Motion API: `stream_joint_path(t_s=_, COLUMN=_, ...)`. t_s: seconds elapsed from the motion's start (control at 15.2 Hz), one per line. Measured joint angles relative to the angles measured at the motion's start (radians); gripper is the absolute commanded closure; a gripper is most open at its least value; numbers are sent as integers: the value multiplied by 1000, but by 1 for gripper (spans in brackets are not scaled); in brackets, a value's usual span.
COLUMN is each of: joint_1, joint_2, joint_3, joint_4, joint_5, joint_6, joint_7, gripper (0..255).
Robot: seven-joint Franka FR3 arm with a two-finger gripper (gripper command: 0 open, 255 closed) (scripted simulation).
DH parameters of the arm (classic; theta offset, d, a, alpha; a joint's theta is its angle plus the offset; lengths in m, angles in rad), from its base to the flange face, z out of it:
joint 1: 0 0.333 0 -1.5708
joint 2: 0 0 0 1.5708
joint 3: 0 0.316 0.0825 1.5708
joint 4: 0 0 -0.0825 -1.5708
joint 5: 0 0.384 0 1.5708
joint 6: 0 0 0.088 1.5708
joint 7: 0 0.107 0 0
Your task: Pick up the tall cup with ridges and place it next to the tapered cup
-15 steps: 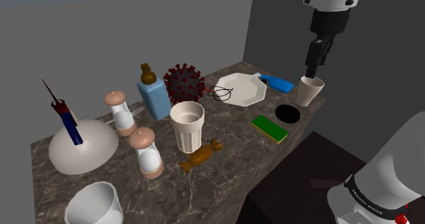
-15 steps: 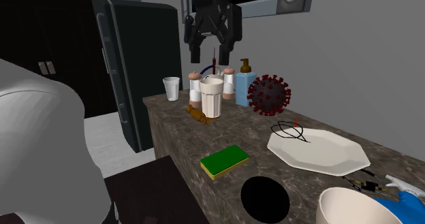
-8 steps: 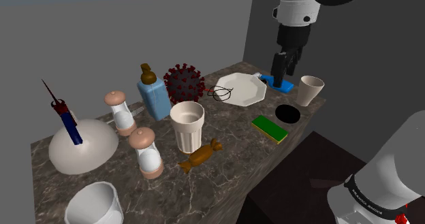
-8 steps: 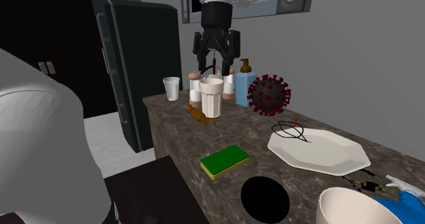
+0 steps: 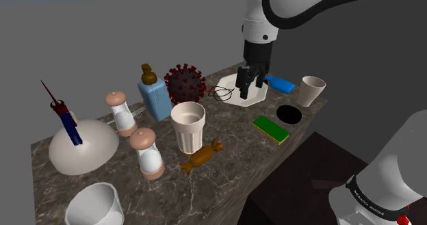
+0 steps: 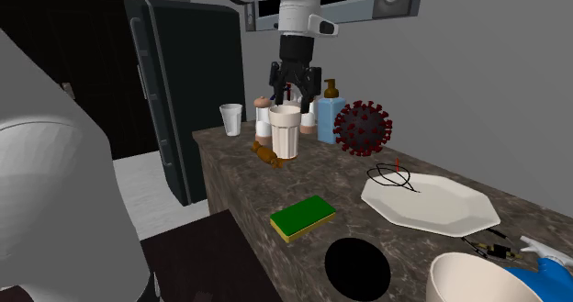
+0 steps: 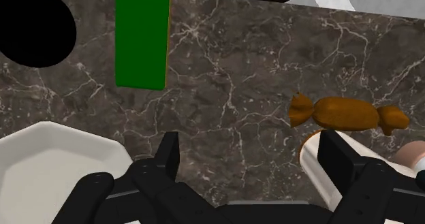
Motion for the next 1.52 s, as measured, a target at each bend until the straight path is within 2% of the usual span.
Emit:
stream_joint_path(t_s=0.53, joint_1=37, joint_2=256, joint_3=68, joint_4=168, joint_5=24, joint_6=129, joint_7=101, gripper=0)
stream_joint_path(t_s=0.86, joint_1=60, joint_2=417, joint_3=93, joint_4=293, joint_5=11, joint_6=188, joint_7=154, gripper=0)
stream_joint_path(t_s=1.25, joint_1=69, joint_2=464, joint_3=99, joint_4=267, joint_5=4, joint_6=264, joint_7=164, gripper=0)
stream_joint_path(t_s=1.52, joint_1=71, joint_2=472, joint_3=99, joint_4=258, joint_5=2, joint_6=281, joint_7=166, gripper=0)
